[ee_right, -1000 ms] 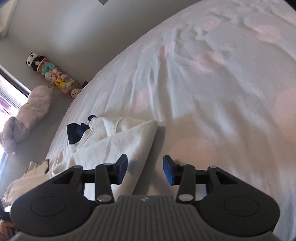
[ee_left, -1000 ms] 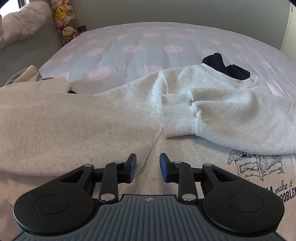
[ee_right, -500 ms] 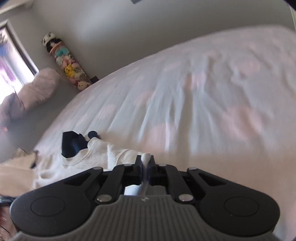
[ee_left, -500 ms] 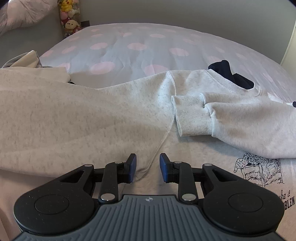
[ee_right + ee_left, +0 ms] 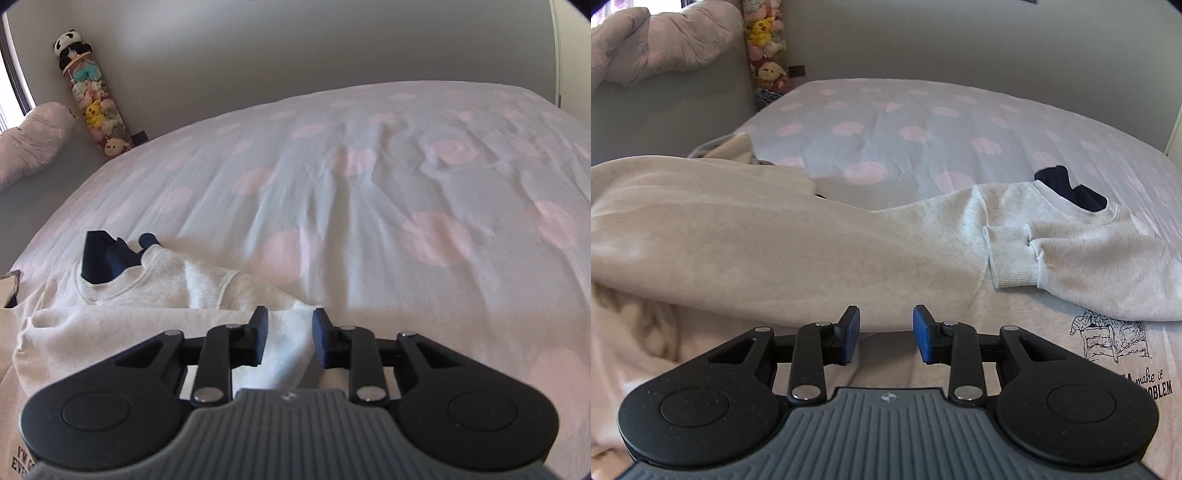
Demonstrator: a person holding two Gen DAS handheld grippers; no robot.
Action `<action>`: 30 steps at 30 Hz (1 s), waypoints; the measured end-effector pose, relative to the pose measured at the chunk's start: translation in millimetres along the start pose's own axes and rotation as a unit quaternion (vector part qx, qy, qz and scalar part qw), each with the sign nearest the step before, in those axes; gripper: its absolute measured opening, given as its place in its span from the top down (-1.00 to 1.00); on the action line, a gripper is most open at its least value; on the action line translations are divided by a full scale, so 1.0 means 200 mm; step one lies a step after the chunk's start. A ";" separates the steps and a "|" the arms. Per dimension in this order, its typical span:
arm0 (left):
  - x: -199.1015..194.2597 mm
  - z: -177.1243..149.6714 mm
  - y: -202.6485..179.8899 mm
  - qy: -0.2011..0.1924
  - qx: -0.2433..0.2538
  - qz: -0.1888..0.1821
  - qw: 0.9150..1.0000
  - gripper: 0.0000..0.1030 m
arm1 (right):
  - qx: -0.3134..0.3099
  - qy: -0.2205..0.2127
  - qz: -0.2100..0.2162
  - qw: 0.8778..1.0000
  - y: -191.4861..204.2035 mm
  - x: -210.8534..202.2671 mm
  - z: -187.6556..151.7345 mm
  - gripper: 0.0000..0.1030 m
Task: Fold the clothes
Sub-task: 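Grasp the other sleeve cuff with the left gripper and lift it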
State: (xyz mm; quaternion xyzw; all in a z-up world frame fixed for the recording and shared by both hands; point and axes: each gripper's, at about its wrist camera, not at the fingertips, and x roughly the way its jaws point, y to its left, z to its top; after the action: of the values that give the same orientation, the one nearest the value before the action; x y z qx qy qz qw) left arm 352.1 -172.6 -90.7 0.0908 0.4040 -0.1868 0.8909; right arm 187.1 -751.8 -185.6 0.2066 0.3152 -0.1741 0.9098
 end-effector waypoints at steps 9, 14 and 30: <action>-0.51 -0.07 0.50 -0.058 -0.073 0.048 0.995 0.16 | 0.002 -0.013 0.022 1.000 0.47 -0.54 -0.39 0.18; -0.65 -0.02 0.86 -0.083 -0.161 0.040 0.983 -0.10 | 0.019 0.007 0.008 1.000 0.73 -0.69 -0.72 0.13; -0.39 0.09 1.31 -0.063 -0.400 0.029 0.914 -0.22 | -0.050 -0.103 -0.061 0.992 0.85 -0.73 -1.00 0.08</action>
State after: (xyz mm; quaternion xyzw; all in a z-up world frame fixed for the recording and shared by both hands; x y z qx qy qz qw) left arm 424.7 81.0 -17.4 -0.2740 0.3850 0.0109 0.8812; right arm 54.8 -481.1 -189.6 0.1226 0.2405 -0.2339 0.9340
